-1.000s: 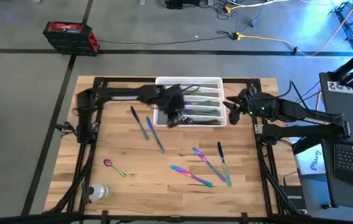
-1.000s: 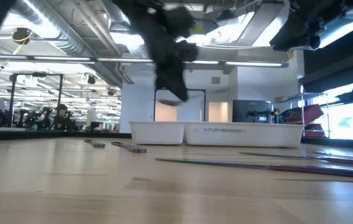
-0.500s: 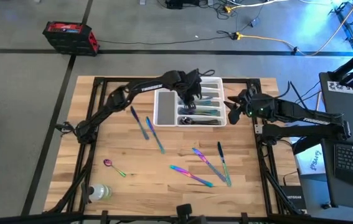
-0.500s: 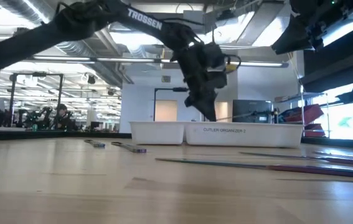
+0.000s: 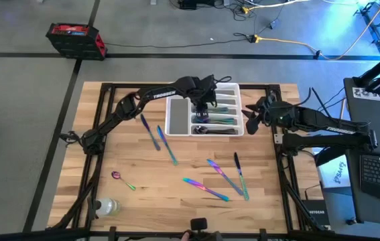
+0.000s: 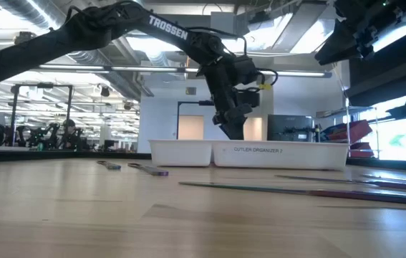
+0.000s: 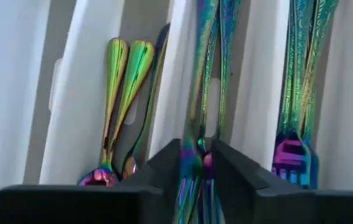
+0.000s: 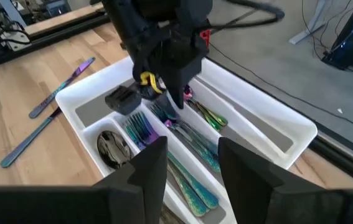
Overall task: Sort silverware
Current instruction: Put the blue spoon into the tray organizer
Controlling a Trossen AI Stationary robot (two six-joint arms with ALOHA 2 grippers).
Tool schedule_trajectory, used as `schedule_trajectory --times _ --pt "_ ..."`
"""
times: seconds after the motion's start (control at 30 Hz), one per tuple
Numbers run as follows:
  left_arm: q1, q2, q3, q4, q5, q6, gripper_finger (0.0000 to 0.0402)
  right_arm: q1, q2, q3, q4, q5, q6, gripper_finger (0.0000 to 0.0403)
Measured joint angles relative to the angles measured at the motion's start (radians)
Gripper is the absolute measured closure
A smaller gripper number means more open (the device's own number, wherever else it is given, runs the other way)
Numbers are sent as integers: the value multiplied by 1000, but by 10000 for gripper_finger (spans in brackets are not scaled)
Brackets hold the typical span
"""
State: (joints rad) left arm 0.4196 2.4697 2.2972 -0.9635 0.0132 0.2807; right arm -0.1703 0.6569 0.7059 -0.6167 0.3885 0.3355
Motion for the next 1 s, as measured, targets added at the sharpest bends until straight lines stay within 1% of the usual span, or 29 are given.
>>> schedule_trajectory --times 0.07,0.13,0.17,0.23,0.27,0.3,0.4,0.47,0.57,0.63,0.73,0.8,0.9,0.97,1.0 --pt "-3 -22 -1 -35 -41 -29 288 0 0 0 -12 -5 10 276" --pt "-15 -57 -1 -106 -92 -37 280 1 0 0 -23 -13 28 276" --pt "-25 -80 -1 -144 -128 -28 279 1 0 0 -26 -20 34 276" --pt "-58 -120 -1 -201 -243 0 281 1 0 0 -30 -26 42 276" --pt "-77 -139 -1 -224 -273 13 284 1 0 -4 -27 -30 45 276" --pt "-95 -156 -1 -237 -280 13 287 1 0 -8 -31 -33 46 276" --pt "-147 -206 -1 -241 -241 -28 298 1 0 -18 -33 -42 52 276" --pt "-191 -234 -2 -241 -245 -62 303 1 0 -26 -32 -54 53 276" --pt "-268 -277 -78 -199 -271 -110 309 1 0 -43 -21 -78 53 276" --pt "-325 -311 -188 -139 -275 -151 312 1 0 -56 6 -95 53 276" --pt "-404 -399 -434 11 -279 -241 315 1 0 -89 80 -148 36 276" --pt "-447 -492 -635 144 -301 -336 316 1 12 -112 144 -200 25 276" --pt "-505 -651 -930 288 -328 -514 316 2 60 -132 225 -275 23 276" --pt "-541 -770 -1081 315 -322 -593 316 18 118 -136 268 -300 15 276" --pt "-562 -827 -1136 305 -315 -614 316 31 148 -136 297 -305 4 276"
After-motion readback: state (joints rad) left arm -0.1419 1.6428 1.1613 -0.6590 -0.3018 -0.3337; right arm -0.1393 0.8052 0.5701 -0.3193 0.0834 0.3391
